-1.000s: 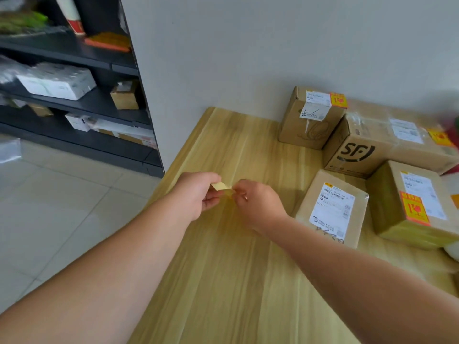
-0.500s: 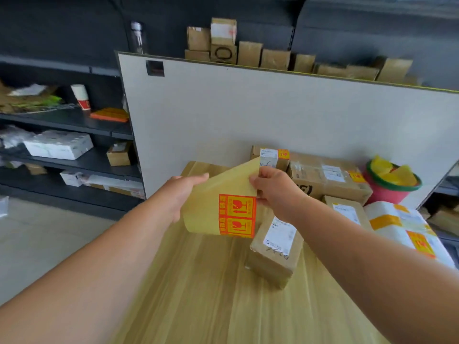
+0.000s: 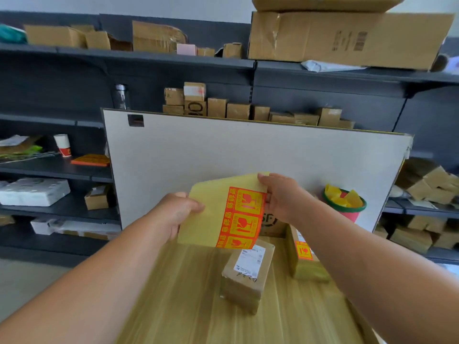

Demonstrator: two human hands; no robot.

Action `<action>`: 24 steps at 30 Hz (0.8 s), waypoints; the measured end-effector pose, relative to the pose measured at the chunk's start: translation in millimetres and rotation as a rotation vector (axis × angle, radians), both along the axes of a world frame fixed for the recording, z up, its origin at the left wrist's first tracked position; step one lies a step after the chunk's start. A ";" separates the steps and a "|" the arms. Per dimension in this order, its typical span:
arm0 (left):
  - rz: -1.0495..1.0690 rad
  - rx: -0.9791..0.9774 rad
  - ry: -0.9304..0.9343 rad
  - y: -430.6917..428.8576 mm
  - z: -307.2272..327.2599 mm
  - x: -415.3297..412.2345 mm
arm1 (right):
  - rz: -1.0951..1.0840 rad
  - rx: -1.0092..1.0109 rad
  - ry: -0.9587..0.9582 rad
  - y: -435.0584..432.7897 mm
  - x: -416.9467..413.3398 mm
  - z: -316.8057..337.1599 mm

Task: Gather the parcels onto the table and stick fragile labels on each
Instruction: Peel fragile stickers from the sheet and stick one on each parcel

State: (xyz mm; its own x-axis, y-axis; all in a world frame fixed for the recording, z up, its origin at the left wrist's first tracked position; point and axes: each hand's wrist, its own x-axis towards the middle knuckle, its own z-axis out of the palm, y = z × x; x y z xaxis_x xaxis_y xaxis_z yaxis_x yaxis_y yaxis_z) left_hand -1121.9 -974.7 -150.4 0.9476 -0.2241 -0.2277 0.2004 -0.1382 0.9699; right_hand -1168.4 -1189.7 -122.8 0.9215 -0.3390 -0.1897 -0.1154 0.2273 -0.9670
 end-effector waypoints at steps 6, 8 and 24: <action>0.103 -0.117 -0.049 -17.1 15.7 -0.5 | 0.215 -0.101 0.123 6.1 -38.9 -23.3; 0.106 -0.139 -0.058 -18.8 17.3 -2.5 | 0.197 -0.129 0.140 5.1 -43.6 -31.8; -0.086 -0.346 0.399 -60.2 -15.5 -56.9 | -0.056 0.108 0.082 -4.9 -41.5 -41.8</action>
